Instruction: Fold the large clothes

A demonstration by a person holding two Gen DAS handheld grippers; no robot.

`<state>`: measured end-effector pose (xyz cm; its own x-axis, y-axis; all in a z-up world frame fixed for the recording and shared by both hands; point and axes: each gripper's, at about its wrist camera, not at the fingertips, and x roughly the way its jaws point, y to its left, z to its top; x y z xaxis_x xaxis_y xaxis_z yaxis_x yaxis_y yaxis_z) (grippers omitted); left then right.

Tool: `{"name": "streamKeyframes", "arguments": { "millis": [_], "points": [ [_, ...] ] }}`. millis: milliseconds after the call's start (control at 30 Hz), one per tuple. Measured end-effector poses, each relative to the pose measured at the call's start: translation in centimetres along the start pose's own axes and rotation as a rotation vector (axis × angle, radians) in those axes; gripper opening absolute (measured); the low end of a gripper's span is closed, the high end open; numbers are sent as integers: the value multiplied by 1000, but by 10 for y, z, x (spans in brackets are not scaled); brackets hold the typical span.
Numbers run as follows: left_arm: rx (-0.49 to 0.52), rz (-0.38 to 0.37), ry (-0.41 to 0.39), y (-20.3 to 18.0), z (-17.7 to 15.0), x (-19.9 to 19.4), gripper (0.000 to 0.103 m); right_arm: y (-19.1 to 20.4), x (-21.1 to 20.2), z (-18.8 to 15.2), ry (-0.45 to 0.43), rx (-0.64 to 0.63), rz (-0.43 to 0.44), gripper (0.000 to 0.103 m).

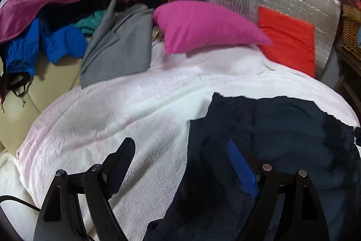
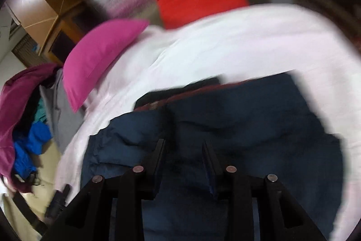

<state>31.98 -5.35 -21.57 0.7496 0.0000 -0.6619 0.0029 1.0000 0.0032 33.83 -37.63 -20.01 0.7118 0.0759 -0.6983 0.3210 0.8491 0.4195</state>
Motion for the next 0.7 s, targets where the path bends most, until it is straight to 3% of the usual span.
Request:
{"name": "streamKeyframes", "arguments": {
  "millis": [100,233,367,500,700],
  "points": [
    [9,-20,-11,-3,0,-6,84,-33,-39,-15,-83,-20,-162,36],
    [15,-40,-18,-6,0,-10,84,-66,-48,-37,-59,19,-278,36],
    [25,-50,-15,-10,-2,-11,84,-97,-19,-57,22,62,-290,37],
    [31,-47,-14,-12,-3,-9,84,-89,-17,-60,-10,24,-332,38],
    [31,-56,-8,-14,-4,-9,84,-92,-57,-71,-78,72,-280,38]
  ]
}}
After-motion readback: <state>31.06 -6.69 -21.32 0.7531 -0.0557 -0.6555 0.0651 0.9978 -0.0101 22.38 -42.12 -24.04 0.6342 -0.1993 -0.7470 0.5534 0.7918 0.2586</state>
